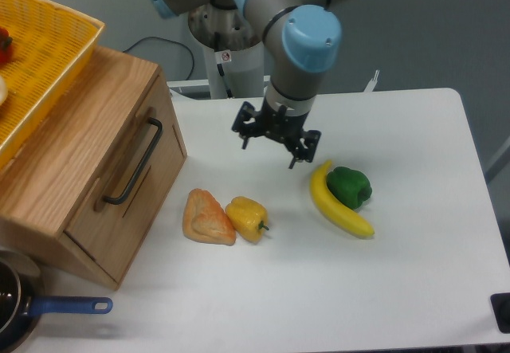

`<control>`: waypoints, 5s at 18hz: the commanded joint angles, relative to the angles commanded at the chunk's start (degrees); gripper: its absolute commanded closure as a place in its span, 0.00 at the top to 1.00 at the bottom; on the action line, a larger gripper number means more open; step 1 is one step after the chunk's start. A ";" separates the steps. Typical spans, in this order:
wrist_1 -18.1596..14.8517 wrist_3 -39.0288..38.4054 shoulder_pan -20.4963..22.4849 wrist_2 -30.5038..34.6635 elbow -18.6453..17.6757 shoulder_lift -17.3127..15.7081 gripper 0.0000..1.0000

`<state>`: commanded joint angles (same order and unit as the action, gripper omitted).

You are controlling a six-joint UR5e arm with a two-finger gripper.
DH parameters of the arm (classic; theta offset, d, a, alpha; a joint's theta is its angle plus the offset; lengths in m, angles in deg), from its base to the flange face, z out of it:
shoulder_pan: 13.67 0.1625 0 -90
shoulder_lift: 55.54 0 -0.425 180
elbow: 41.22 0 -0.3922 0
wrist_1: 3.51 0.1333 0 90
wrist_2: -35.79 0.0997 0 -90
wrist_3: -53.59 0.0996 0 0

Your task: Slide open the top drawer

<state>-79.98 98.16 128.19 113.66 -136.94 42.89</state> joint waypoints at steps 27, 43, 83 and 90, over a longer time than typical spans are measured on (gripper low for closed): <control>-7.38 -9.77 -5.81 -8.88 4.13 -0.09 1.00; -9.75 -10.03 -6.87 -10.46 6.51 -0.26 1.00; -9.14 -10.12 -8.62 -10.11 5.81 0.88 1.00; -8.97 -10.03 -8.62 -9.85 5.81 1.14 1.00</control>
<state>-88.94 88.13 119.57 103.82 -131.13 44.04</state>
